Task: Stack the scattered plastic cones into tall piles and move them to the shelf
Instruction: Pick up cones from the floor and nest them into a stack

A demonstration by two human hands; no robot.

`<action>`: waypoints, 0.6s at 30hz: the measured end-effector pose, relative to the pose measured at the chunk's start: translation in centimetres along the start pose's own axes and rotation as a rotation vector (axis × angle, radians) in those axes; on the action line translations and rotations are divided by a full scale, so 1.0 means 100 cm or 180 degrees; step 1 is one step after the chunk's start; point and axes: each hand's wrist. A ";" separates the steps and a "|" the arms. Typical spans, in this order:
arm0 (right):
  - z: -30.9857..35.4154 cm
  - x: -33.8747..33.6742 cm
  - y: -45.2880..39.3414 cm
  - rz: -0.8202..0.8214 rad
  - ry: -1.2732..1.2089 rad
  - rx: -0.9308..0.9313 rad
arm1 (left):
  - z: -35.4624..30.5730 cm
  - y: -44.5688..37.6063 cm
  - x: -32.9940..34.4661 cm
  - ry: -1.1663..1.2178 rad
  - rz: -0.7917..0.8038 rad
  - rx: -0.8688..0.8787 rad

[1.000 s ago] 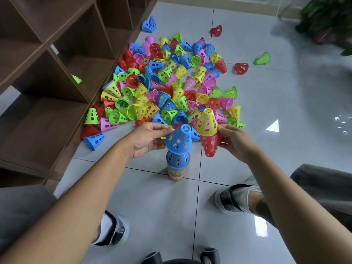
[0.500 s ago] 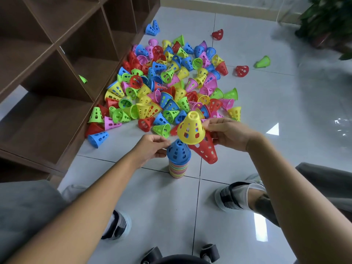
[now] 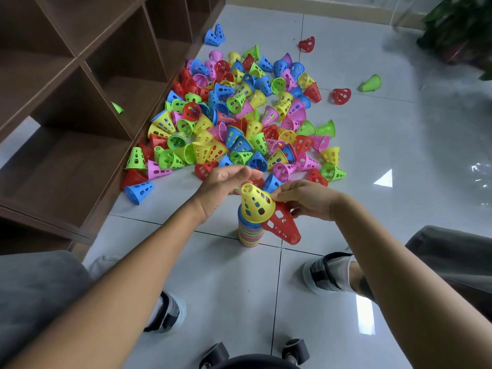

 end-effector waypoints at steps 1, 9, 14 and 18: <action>0.000 0.000 -0.001 -0.0016 -0.0024 0.0023 | -0.001 0.000 0.004 -0.0025 0.0127 0.0054; -0.003 -0.015 0.010 0.0192 0.0254 0.0231 | 0.009 0.002 0.016 -0.0372 -0.0012 -0.0028; -0.001 -0.042 0.031 0.0391 0.0156 0.0049 | 0.013 0.002 0.020 -0.0507 0.0013 -0.0010; 0.004 -0.052 0.039 0.0279 -0.0035 -0.0138 | 0.020 0.006 0.026 -0.0728 0.0143 -0.0058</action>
Point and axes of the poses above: each hand's wrist, its own y-axis away from the middle knuckle, its own x-axis out of the palm, z = x × y, and after that the axes turned 15 degrees about x, right-handed
